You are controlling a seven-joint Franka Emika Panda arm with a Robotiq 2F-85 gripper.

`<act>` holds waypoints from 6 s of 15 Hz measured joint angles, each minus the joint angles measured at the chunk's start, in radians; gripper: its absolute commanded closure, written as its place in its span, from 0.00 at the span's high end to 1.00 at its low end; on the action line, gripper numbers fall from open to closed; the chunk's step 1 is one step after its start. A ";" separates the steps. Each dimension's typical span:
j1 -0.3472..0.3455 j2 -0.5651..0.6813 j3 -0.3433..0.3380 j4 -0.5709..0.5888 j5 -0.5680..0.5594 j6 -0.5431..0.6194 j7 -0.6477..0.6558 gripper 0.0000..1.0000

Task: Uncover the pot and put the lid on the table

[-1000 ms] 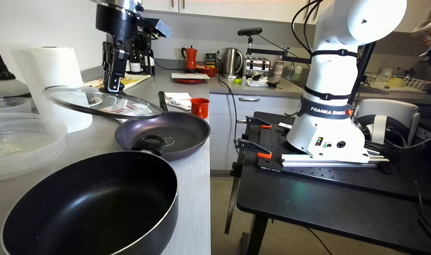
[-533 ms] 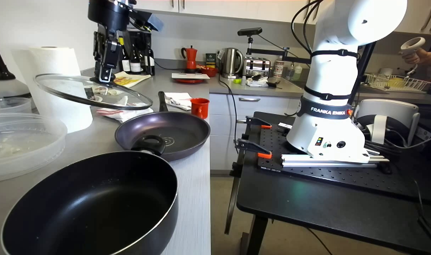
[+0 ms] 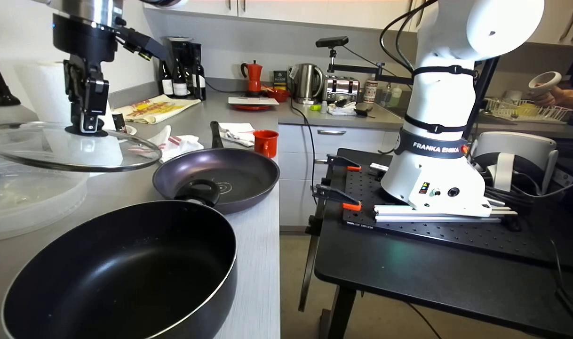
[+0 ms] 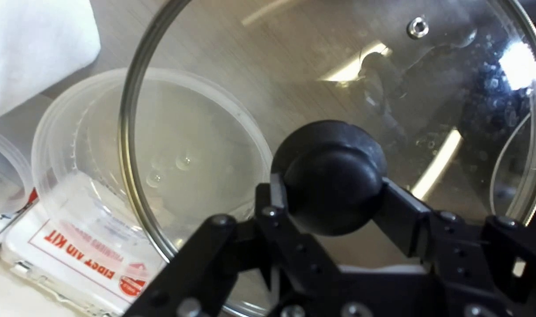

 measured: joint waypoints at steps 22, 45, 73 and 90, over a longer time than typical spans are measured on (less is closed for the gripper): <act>0.075 0.304 -0.032 0.234 -0.213 0.148 0.013 0.26; 0.201 0.317 -0.248 0.138 -0.431 0.317 0.330 0.26; 0.294 0.352 -0.342 0.150 -0.496 0.345 0.426 1.00; 0.361 0.329 -0.375 0.124 -0.513 0.359 0.494 1.00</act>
